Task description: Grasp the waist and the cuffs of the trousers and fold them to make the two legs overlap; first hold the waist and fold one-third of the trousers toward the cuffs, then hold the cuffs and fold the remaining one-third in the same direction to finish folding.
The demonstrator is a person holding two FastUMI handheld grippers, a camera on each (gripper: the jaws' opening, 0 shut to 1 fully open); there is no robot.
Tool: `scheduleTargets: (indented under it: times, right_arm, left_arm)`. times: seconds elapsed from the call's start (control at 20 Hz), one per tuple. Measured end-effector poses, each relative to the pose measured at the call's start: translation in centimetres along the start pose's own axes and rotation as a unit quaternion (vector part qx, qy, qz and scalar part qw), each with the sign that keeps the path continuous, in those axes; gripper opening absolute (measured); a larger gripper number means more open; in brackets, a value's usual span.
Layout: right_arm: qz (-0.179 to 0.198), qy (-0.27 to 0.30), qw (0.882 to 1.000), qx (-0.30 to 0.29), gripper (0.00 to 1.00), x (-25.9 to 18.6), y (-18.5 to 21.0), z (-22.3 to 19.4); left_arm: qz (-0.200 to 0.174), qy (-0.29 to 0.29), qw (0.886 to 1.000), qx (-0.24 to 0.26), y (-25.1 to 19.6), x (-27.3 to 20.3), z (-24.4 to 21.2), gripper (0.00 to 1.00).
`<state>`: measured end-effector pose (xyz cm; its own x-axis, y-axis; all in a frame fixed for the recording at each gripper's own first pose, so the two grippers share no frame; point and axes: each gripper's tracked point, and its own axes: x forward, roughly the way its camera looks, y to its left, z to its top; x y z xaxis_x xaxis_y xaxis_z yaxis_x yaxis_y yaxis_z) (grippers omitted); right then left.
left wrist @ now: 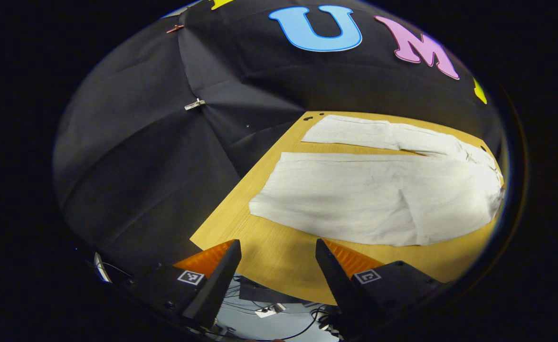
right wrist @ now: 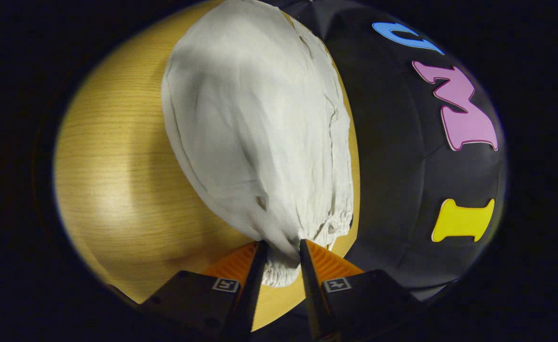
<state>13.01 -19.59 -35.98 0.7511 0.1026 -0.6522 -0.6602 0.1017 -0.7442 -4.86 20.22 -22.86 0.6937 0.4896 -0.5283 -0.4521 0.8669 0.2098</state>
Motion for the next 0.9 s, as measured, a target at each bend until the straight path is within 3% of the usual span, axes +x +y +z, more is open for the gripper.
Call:
scheduleTargets:
  times: [0.1,0.2,0.4,0.5,0.65,0.9]
  right_arm:
    - [0.002,0.001,1.000,-0.014,0.29,-0.1,0.1,0.1]
    - [0.008,0.007,1.000,-0.005,0.14,0.1,0.3,-0.2]
    - [0.055,0.018,0.997,0.045,0.08,0.0,0.3,-0.1]
    - [0.076,0.011,0.996,0.045,0.05,0.2,0.4,-0.1]
    - [0.073,0.005,0.997,-0.009,0.05,0.0,0.5,-0.1]
    - [0.076,0.002,0.997,-0.013,0.05,0.0,0.5,-0.1]
  left_arm:
    - [0.013,-0.009,0.999,0.038,1.3,1.1,0.3,0.98]
    - [0.021,-0.011,0.996,0.090,2.5,2.6,0.6,0.98]
    - [0.003,-0.019,0.978,0.207,3.0,5.0,1.4,0.98]
    - [-0.005,-0.013,0.959,0.283,3.2,7.0,1.2,0.98]
    - [-0.023,0.007,0.925,0.379,3.2,8.8,0.1,0.98]
    - [-0.040,0.001,0.850,0.526,2.7,12.2,1.1,0.96]
